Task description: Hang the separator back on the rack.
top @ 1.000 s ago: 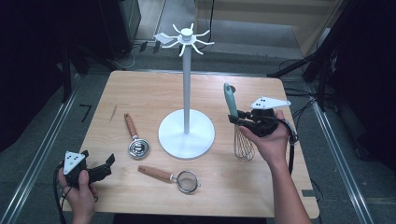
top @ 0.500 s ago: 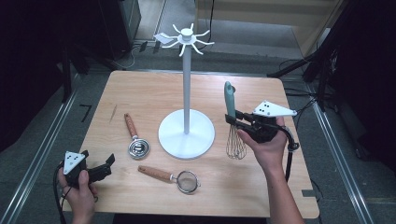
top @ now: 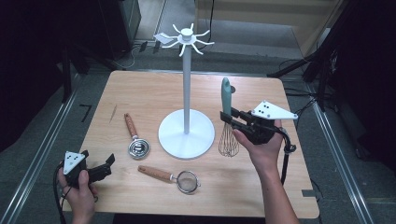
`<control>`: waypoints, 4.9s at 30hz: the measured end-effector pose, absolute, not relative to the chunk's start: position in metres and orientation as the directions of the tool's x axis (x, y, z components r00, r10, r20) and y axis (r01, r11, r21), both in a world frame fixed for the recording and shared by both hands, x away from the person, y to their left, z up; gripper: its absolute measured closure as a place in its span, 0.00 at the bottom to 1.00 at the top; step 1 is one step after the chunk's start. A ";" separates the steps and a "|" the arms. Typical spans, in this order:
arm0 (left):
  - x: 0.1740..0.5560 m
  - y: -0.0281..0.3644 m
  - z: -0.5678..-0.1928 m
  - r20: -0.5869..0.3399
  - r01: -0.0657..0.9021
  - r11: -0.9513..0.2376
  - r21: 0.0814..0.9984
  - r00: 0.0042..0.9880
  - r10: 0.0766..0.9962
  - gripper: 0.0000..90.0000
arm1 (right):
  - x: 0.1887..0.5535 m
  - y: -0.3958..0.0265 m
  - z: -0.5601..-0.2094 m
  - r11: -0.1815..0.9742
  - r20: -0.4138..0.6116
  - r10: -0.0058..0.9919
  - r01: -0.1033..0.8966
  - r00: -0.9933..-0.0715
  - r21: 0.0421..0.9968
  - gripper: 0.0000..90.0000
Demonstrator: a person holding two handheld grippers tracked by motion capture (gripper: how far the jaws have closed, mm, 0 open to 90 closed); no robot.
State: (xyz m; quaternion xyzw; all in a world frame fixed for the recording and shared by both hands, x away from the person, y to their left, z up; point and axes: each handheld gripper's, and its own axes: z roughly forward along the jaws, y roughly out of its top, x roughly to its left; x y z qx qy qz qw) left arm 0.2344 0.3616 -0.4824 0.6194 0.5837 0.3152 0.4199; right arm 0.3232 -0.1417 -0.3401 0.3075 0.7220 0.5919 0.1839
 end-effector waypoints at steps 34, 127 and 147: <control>0.234 0.362 -0.483 -0.103 0.456 0.038 0.889 0.119 0.988 0.00 | 0.316 -0.109 -0.298 0.045 0.073 0.597 0.124 -0.799 0.991 0.79; 0.234 0.362 -0.482 -0.111 0.455 0.046 0.889 0.115 0.987 0.00 | 0.317 -0.098 -0.296 0.059 0.028 0.647 0.086 -0.762 0.995 0.64; 0.235 0.344 -0.482 -0.014 0.548 -0.062 0.834 0.134 0.991 0.49 | 0.284 -0.112 -0.368 0.179 0.047 0.664 0.220 -0.746 0.959 0.66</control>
